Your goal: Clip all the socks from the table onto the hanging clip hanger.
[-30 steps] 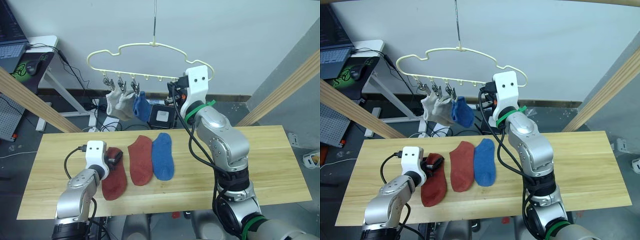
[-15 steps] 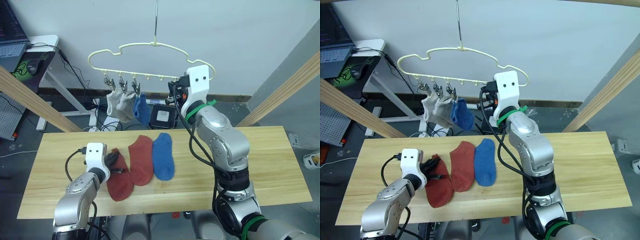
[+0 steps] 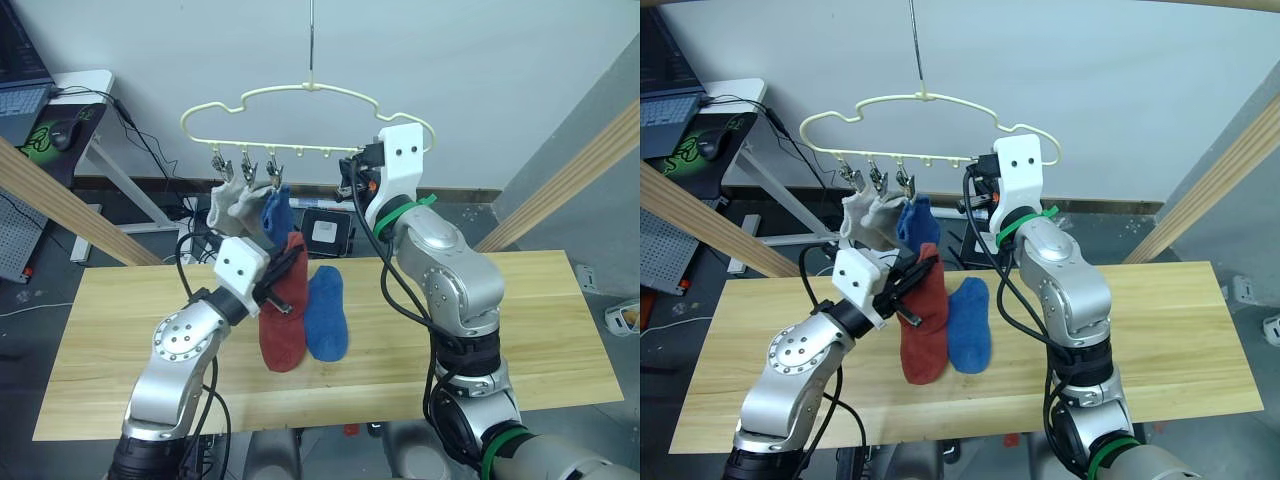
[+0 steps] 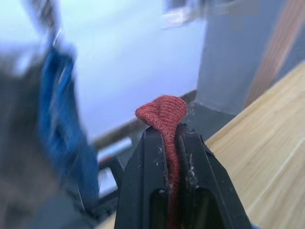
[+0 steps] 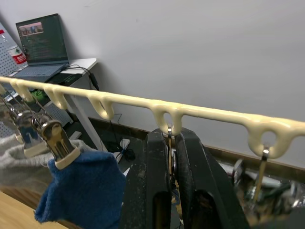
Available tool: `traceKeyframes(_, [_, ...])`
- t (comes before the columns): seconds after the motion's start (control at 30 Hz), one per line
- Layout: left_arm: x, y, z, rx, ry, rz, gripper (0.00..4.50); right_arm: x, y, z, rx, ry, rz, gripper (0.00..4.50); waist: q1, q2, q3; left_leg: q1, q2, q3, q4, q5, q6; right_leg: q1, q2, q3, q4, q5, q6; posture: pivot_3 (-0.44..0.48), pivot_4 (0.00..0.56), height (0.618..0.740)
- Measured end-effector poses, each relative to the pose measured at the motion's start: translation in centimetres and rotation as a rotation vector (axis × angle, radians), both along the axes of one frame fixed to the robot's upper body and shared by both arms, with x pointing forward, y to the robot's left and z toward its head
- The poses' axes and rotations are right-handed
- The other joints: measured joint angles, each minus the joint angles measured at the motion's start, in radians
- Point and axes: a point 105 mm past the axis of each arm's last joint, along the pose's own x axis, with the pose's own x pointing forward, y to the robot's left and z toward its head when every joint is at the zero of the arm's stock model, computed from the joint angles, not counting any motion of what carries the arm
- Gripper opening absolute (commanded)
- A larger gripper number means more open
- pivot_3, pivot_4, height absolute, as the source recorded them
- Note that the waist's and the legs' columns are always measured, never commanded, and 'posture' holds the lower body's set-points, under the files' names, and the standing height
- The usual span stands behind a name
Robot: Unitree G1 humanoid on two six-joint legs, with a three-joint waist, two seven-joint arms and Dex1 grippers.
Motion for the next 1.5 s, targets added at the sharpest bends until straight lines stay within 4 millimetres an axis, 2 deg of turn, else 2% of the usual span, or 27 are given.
traceKeyframes(0.23, [1.6, -1.8, -0.2, 0.121, -0.219, 0.024, 0.01, -0.3, 0.3, 0.1, 0.014, 0.025, 0.019, 0.0, -0.002, 0.0, 0.0, -0.001, 0.0, 0.0, 0.001, 0.0, 0.0, 0.0, 0.0, 0.0, 0.0, 0.0, 0.0, -0.176, 0.318, 0.735])
traceKeyframes(0.5, [3.1, -2.8, 0.2, 0.146, -0.371, 0.072, 0.01, -0.7, 0.6, 0.2, 0.017, 0.043, 0.043, 0.0, -0.005, -0.001, 0.0, -0.001, 0.0, 0.0, 0.001, 0.0, 0.001, -0.001, -0.001, -0.001, 0.0, 0.0, 0.0, -0.187, 0.318, 0.735])
traceKeyframes(1.07, [4.7, -3.9, 0.4, 0.153, -0.415, 0.06, 0.01, -1.0, 1.0, 0.1, 0.027, 0.064, 0.069, 0.0, -0.023, -0.001, -0.001, -0.002, 0.0, 0.0, 0.002, 0.0, 0.001, 0.0, -0.001, -0.003, 0.003, 0.0, 0.0, -0.199, 0.312, 0.735])
traceKeyframes(1.5, [5.0, -4.1, 0.4, 0.138, -0.413, 0.074, 0.01, -1.3, 1.2, 0.1, 0.018, 0.065, 0.078, 0.0, -0.029, -0.001, -0.001, -0.002, 0.0, 0.0, 0.003, 0.0, 0.001, 0.0, -0.001, -0.003, 0.004, 0.001, 0.0, -0.202, 0.311, 0.735])
